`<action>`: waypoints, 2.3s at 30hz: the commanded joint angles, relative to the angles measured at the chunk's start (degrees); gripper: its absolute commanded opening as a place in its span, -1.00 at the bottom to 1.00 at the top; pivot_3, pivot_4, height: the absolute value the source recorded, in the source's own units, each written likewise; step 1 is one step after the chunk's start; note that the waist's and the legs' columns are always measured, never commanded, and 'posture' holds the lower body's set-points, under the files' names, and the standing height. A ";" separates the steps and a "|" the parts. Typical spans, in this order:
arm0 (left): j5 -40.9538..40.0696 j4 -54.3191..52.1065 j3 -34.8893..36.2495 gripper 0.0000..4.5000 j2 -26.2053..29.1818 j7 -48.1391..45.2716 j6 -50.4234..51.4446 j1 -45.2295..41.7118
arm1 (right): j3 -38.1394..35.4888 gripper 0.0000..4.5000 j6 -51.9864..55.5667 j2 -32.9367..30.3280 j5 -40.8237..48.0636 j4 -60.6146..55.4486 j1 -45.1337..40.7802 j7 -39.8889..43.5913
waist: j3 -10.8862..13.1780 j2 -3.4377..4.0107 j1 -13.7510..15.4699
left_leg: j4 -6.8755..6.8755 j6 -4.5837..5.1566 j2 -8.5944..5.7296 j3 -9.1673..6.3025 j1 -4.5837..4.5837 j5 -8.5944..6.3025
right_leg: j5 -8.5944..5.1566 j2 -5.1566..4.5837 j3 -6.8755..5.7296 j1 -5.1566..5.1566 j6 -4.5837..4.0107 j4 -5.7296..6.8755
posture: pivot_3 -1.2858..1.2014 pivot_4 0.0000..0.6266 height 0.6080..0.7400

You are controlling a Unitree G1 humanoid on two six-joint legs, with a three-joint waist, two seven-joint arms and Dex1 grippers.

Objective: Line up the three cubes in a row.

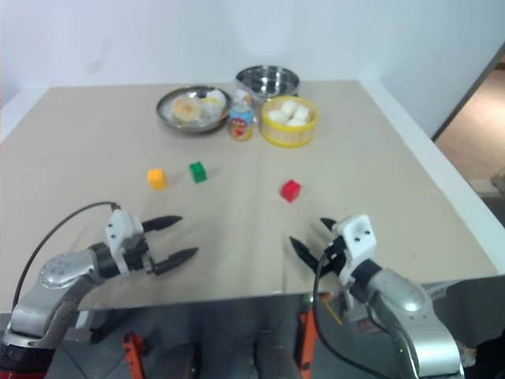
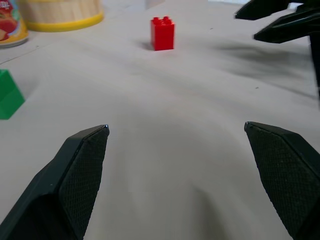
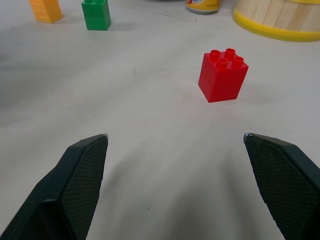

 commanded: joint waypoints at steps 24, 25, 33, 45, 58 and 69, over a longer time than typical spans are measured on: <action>-2.37 -4.03 -2.96 0.99 -0.04 -1.22 1.40 -3.49 | 6.10 1.00 3.64 -0.17 -2.01 33.25 -36.71 7.55 | 0.03 0.04 -0.05 | -0.08 0.26 0.00 -0.03 -0.08 0.02 | 0.22 0.02 -0.02 -0.02 0.38 -0.01 | 0.03 -0.52 0.91; -2.37 -4.22 -2.98 0.99 -0.04 -1.07 1.39 -3.32 | 6.74 1.00 2.92 -0.39 -2.77 34.48 -37.33 8.13 | 0.03 0.04 -0.05 | -0.08 0.26 0.00 -0.03 -0.07 0.02 | 0.23 0.02 -0.03 -0.02 0.37 -0.01 | 0.03 -0.52 0.91; -2.50 -5.69 -3.08 0.99 -0.15 0.22 1.82 -2.28 | 9.50 1.00 -0.85 0.26 -6.63 43.31 -41.94 10.80 | 0.04 0.05 -0.08 | -0.04 0.26 0.00 -0.03 -0.06 0.03 | 0.27 0.02 -0.02 -0.02 0.32 0.00 | 0.03 -0.52 0.91; -2.30 -7.53 -2.71 1.00 -0.52 2.35 2.09 -0.64 | 10.61 0.67 -4.41 0.89 -9.85 53.02 -45.84 13.85 | 0.05 0.08 -0.09 | -0.06 0.26 0.00 -0.03 -0.07 0.03 | 0.27 0.02 -0.03 -0.02 0.34 -0.01 | 0.03 -0.52 0.91; -2.78 -7.17 -2.09 1.00 -0.52 3.55 2.53 0.10 | 13.17 -0.44 -2.79 0.85 -8.05 43.10 -46.21 20.20 | 0.12 0.19 -0.12 | -0.06 0.26 0.00 -0.03 -0.07 0.03 | 0.27 0.02 -0.02 -0.03 0.34 0.00 | 0.03 -0.52 0.91; -1.51 -10.60 1.04 1.00 -2.50 12.19 3.68 8.37 | 28.18 -0.44 -7.89 1.48 -11.01 40.58 -51.09 38.89 | 0.16 0.24 -0.08 | -0.04 0.25 0.01 -0.14 -0.08 0.03 | 0.26 0.02 -0.14 -0.03 0.33 0.00 | 0.03 -0.52 0.91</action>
